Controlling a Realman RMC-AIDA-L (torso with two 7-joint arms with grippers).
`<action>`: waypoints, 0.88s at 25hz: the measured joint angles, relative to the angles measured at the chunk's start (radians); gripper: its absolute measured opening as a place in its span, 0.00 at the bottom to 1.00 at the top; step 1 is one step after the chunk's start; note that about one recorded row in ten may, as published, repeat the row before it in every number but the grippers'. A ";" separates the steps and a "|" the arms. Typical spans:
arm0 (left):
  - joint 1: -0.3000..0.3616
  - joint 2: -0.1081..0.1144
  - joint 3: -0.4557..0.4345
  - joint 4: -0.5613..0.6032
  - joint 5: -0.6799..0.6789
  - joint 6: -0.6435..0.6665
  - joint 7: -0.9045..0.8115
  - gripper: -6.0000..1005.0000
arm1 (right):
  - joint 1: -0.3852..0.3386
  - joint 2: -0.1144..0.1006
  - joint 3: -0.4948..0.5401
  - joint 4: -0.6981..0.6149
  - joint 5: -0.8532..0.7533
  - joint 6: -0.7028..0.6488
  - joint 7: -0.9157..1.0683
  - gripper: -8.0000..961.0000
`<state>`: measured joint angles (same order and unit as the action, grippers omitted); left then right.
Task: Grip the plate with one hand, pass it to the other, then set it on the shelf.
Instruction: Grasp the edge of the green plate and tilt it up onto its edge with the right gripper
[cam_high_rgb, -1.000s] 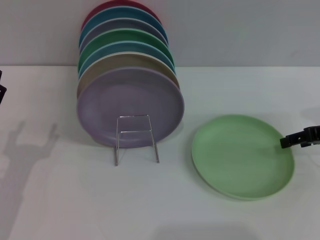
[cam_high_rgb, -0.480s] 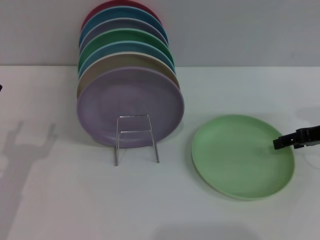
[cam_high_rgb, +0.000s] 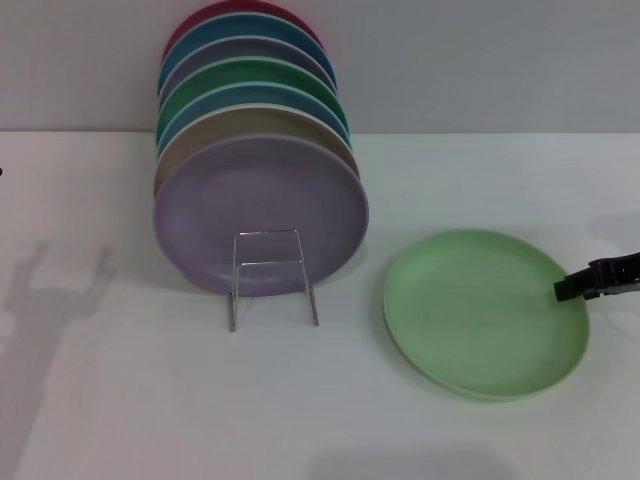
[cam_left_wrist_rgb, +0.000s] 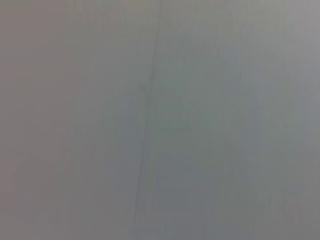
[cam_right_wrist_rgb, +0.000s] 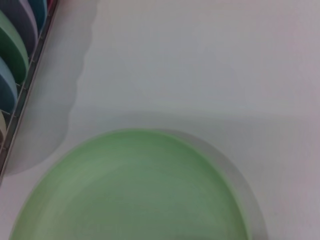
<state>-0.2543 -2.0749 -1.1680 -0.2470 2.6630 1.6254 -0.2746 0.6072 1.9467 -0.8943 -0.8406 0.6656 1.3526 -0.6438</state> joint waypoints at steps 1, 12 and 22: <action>0.000 0.000 0.000 0.000 0.000 0.003 0.000 0.84 | 0.000 0.000 0.000 0.000 -0.001 0.000 0.001 0.63; 0.001 0.002 -0.003 0.002 -0.001 0.008 0.000 0.84 | 0.010 0.000 0.000 0.013 -0.005 0.000 0.004 0.34; 0.001 0.003 -0.002 0.003 -0.002 0.008 0.000 0.84 | 0.014 0.001 0.000 0.036 -0.017 -0.019 0.004 0.34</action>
<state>-0.2531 -2.0724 -1.1703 -0.2444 2.6614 1.6338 -0.2746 0.6213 1.9477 -0.8942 -0.8050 0.6485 1.3336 -0.6396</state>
